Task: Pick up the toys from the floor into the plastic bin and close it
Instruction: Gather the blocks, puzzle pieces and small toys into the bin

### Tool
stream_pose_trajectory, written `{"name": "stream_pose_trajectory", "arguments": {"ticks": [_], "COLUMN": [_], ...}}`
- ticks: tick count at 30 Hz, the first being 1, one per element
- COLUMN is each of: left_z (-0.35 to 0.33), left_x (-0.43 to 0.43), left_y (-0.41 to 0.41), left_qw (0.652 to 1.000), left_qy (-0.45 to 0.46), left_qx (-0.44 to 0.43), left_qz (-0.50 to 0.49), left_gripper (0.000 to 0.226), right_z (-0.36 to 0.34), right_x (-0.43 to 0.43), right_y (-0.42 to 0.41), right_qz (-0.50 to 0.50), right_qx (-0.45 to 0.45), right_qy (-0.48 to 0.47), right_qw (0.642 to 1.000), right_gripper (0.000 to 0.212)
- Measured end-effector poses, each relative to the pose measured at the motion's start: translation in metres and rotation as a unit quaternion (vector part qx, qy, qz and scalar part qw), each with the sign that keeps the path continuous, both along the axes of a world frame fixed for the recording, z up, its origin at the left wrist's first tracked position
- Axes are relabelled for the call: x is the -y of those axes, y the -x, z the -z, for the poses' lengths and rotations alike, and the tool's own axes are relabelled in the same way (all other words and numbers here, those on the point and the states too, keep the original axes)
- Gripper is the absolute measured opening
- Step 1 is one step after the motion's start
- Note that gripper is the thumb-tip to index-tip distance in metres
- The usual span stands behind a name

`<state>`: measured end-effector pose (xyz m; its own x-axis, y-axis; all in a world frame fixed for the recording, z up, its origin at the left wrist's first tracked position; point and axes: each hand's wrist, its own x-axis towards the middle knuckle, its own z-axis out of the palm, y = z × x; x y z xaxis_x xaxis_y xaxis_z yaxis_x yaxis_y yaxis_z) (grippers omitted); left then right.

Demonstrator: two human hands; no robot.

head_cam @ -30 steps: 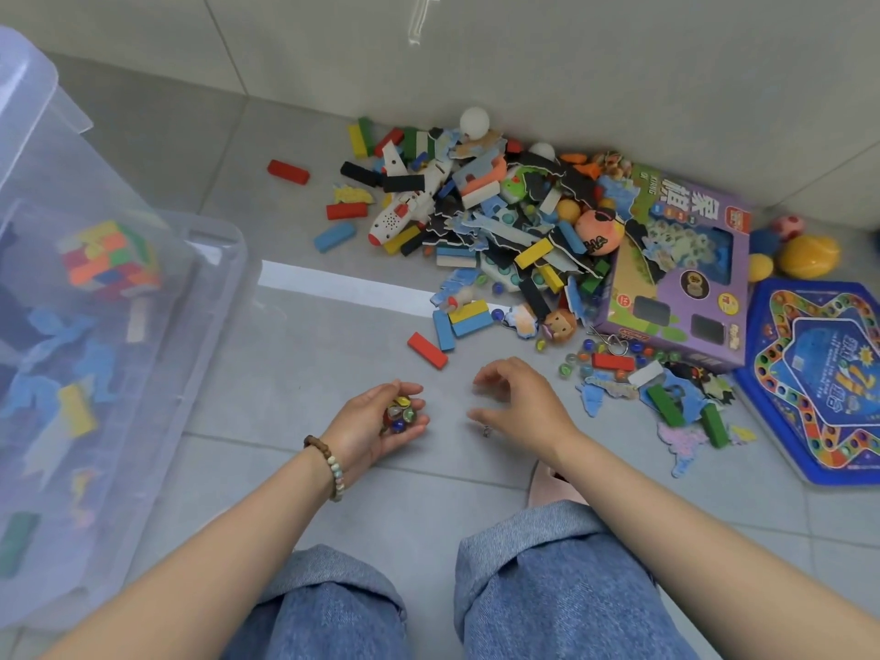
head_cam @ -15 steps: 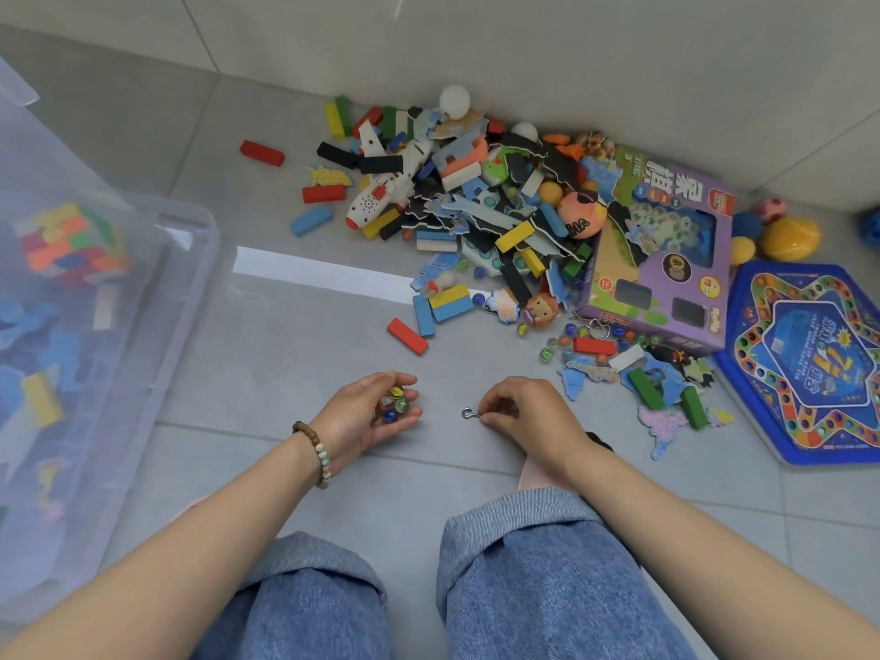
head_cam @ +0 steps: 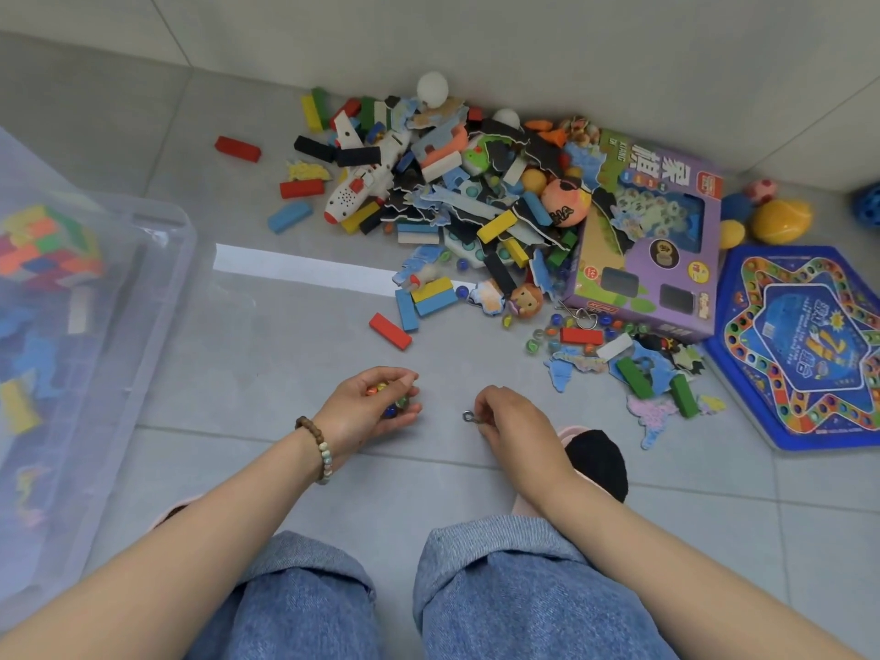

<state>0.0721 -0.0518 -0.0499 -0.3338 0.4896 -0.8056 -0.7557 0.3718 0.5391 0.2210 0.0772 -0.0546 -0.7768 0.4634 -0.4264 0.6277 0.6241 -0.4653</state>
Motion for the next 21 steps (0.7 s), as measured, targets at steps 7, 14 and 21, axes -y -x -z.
{"name": "stream_pose_trajectory", "arguments": {"ticks": [7, 14, 21], "left_z": [-0.002, -0.003, -0.008], "left_x": [-0.007, -0.007, -0.015], "left_y": [-0.007, -0.012, -0.016], "left_qw": [1.0, 1.0, 0.997], "left_qy": [0.001, -0.002, -0.019], "left_qx": [0.005, 0.005, 0.064], "left_qz": [0.014, 0.024, 0.03], "left_gripper": [0.01, 0.01, 0.03], "right_z": [0.003, -0.003, -0.029], "right_x": [-0.002, 0.007, -0.003], "right_y": [-0.005, 0.004, 0.034], "right_qz": [-0.095, -0.158, 0.144], "right_qx": [-0.003, 0.033, -0.133], "right_qy": [-0.123, -0.236, 0.312], "right_qw": [0.988, 0.958, 0.93], "right_gripper": [0.02, 0.053, 0.037]}}
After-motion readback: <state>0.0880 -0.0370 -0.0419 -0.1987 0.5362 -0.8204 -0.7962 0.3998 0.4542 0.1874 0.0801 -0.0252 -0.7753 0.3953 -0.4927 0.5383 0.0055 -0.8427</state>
